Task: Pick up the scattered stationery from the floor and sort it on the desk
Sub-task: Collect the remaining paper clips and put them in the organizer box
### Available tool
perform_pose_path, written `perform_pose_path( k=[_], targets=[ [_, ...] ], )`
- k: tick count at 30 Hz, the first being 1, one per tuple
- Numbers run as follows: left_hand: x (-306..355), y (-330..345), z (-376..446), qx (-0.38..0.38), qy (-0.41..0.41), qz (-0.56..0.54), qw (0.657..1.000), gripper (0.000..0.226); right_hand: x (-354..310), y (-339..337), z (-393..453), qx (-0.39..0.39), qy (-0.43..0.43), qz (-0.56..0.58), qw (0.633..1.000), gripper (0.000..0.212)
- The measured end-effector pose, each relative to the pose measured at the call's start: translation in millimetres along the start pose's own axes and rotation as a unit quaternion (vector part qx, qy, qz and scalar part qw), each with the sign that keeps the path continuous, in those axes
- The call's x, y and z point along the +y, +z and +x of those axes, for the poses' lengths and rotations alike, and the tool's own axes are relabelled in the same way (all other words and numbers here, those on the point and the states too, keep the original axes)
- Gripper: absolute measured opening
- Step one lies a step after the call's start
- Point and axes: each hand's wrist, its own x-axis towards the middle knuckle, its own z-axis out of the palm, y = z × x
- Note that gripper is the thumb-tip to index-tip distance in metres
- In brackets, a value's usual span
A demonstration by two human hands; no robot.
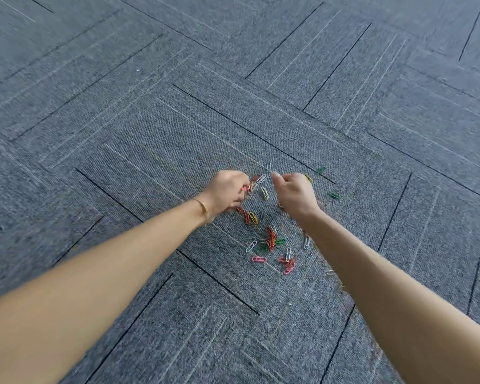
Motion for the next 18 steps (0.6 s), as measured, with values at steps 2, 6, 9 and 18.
perform_pose_path(
  k=[2,6,9,18],
  targets=[
    [2,-4,-20,-0.058,-0.044,-0.221,0.973,0.030,-9,3,11,0.049,-0.026,-0.143,0.988,0.056],
    [3,-14,-49,-0.138,-0.038,-0.438,0.887,0.022,-19,11,27,0.090,-0.067,-0.293,0.949,0.060],
    [11,-22,-63,-0.188,-0.015,-0.493,0.849,0.026,-23,22,30,0.092,-0.101,-0.365,0.921,0.057],
    [9,-31,-54,-0.122,-0.028,-0.416,0.901,0.031,-15,41,21,0.075,-0.246,-0.463,0.848,0.038]
  ],
)
